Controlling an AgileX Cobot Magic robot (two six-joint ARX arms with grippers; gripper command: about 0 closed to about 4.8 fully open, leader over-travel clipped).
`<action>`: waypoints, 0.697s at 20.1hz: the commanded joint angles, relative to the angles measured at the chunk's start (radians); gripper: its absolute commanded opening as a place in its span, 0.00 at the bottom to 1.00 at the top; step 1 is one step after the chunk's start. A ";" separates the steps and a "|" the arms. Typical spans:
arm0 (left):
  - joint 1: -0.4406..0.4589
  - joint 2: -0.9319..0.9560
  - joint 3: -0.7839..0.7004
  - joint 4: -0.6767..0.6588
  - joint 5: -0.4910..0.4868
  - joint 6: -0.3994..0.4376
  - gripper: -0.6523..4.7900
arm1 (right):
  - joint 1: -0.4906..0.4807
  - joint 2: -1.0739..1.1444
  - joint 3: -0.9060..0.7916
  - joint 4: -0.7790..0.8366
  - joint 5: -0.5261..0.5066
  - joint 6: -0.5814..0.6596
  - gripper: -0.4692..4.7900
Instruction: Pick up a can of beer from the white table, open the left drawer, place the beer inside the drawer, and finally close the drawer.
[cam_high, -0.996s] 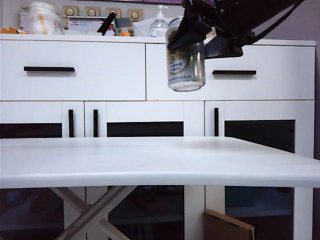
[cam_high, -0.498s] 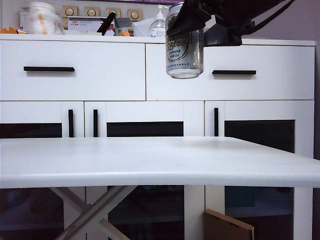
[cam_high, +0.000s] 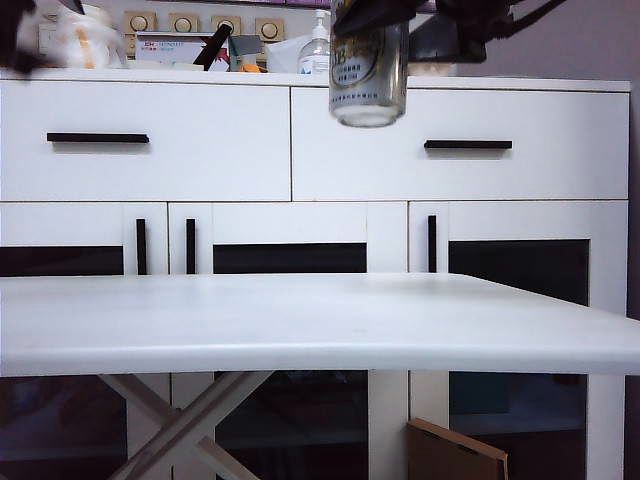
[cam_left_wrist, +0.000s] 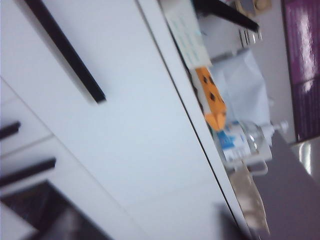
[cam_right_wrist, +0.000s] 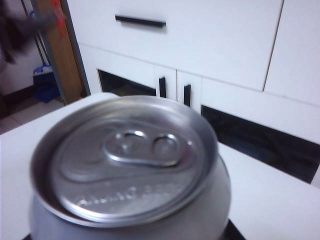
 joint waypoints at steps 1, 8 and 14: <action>0.024 0.083 0.005 0.221 -0.006 -0.135 0.88 | 0.002 -0.028 0.012 0.063 -0.007 0.004 0.40; 0.065 0.248 0.026 0.373 -0.008 -0.266 0.88 | 0.002 -0.040 0.014 0.063 -0.056 0.004 0.40; 0.073 0.368 0.194 0.359 -0.026 -0.270 0.88 | 0.015 -0.041 0.018 0.058 -0.056 0.004 0.40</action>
